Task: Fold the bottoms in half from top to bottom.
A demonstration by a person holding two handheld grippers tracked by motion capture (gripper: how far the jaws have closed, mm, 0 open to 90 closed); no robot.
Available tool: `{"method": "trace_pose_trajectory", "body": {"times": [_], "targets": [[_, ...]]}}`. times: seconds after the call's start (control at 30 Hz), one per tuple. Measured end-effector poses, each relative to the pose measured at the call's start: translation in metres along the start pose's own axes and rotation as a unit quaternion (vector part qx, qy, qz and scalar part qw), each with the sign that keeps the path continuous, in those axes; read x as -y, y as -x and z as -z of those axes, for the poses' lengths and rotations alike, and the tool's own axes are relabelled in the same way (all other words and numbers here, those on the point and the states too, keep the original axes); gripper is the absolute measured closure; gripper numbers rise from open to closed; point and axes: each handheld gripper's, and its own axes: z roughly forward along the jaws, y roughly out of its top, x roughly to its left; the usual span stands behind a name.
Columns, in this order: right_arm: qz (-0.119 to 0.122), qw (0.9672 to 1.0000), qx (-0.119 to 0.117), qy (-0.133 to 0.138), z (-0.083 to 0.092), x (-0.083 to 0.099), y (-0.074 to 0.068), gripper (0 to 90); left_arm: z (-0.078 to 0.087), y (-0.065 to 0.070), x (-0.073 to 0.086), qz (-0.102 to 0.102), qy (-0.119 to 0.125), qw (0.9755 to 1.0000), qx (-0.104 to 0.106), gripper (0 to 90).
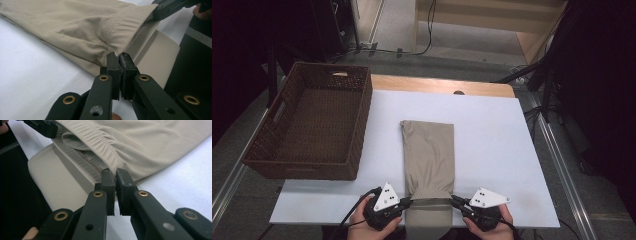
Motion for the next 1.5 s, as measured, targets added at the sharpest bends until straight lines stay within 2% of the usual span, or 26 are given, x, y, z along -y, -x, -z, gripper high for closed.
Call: {"method": "trace_pose_trajectory", "body": {"times": [0.9,1.0,1.03,1.07,1.13,1.17,1.2,1.3,1.43,1.47,1.5], "targets": [[0.002,0.9998,-0.017,-0.006,0.014,0.009,-0.015,83.7,0.012,0.018,0.009,-0.005,-0.003,0.9999,0.015,88.0],[-0.002,0.9996,-0.026,-0.007,0.014,0.01,-0.015,80.9,0.012,0.017,0.012,0.0,-0.012,0.9994,0.032,87.1],[-0.006,0.9994,-0.034,-0.007,0.014,0.011,-0.015,75.1,0.011,0.017,0.013,-0.001,-0.013,0.9992,0.037,84.4],[-0.006,0.9993,-0.036,-0.002,0.014,0.012,-0.014,65.4,0.01,0.017,0.015,-0.002,-0.01,0.9991,0.041,78.6],[-0.012,0.9992,-0.037,0.011,0.017,0.012,-0.014,45.1,0.011,0.02,0.016,-0.009,0.002,0.9995,0.03,55.5],[-0.013,0.9991,-0.039,0.012,0.019,0.011,-0.014,38.9,0.012,0.021,0.015,-0.012,0.008,0.9996,0.025,43.4],[-0.014,0.999,-0.038,0.017,0.021,0.01,-0.014,34.0,0.013,0.022,0.013,-0.014,0.013,0.9994,0.029,34.6],[-0.012,0.9988,-0.04,0.023,0.026,0.007,-0.013,17.3,0.016,0.02,0.009,-0.008,0.031,0.9985,0.045,22.9],[-0.019,0.9981,-0.05,0.031,0.028,0.005,-0.012,7.4,0.019,0.011,0.001,-0.007,0.043,0.9976,0.054,12.1],[-0.02,0.9979,-0.052,0.032,0.028,0.005,-0.011,7.0,0.02,0.009,-0.002,-0.008,0.049,0.9977,0.046,11.4],[-0.019,0.9979,-0.051,0.034,0.029,0.004,-0.01,6.0,0.021,0.007,-0.006,-0.01,0.052,0.9981,0.031,5.3]]}}
